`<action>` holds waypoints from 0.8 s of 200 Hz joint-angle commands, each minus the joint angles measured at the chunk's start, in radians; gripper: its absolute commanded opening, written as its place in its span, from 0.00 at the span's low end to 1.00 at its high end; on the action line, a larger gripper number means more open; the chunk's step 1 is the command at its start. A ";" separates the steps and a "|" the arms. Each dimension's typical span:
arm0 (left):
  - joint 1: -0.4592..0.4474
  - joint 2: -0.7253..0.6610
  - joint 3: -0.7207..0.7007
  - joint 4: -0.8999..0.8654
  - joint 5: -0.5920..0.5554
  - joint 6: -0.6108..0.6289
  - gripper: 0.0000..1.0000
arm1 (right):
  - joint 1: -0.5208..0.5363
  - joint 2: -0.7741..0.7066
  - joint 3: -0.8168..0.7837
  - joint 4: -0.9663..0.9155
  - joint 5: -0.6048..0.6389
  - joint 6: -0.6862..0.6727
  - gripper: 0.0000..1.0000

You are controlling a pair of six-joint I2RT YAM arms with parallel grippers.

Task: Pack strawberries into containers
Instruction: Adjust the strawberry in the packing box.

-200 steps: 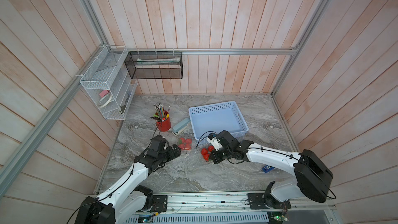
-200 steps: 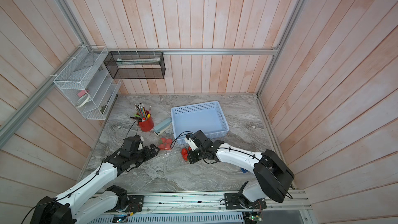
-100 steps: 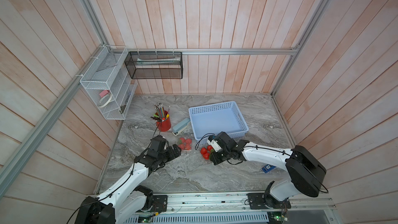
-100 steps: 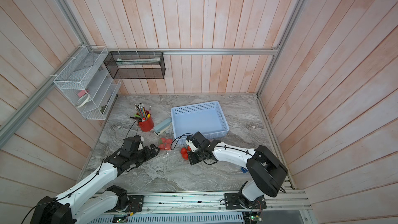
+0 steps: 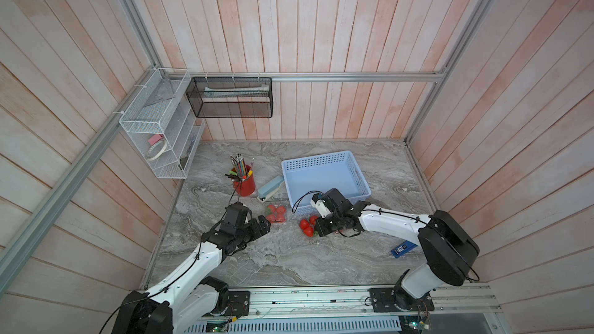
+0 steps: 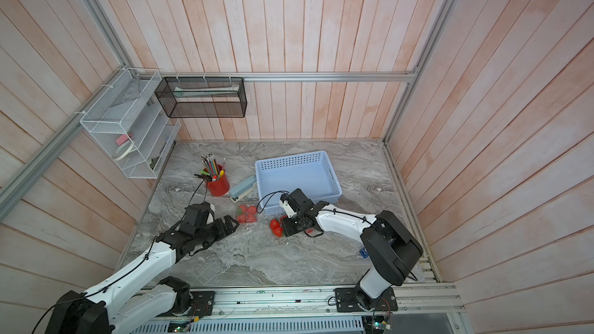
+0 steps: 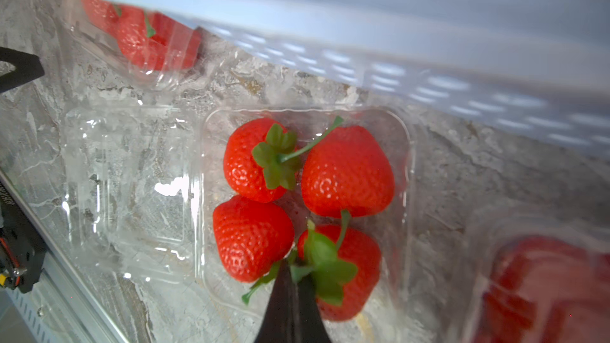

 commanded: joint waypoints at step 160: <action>-0.303 0.106 -0.079 0.223 -0.020 -0.233 1.00 | -0.172 -0.077 -0.037 0.041 -0.018 -0.053 0.00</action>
